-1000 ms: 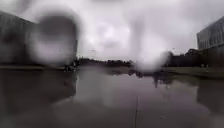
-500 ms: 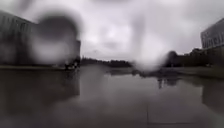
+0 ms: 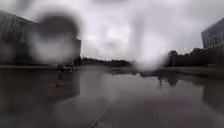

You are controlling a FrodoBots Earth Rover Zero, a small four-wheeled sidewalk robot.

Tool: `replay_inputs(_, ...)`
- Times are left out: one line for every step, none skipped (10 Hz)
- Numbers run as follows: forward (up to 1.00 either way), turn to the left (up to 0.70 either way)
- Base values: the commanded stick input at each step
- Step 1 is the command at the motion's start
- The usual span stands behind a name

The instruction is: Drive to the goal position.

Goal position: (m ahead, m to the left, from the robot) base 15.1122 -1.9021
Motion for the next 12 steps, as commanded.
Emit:
replay_inputs(0.7, 0.0)
replay_inputs(0.7, 0.0)
replay_inputs(0.7, 0.0)
replay_inputs(0.7, 0.0)
replay_inputs(0.7, 0.0)
replay_inputs(0.7, 0.0)
replay_inputs(0.7, 0.0)
replay_inputs(0.7, 0.0)
replay_inputs(0.7, 0.0)
replay_inputs(0.7, 0.0)
replay_inputs(0.7, 0.0)
replay_inputs(0.7, 0.0)
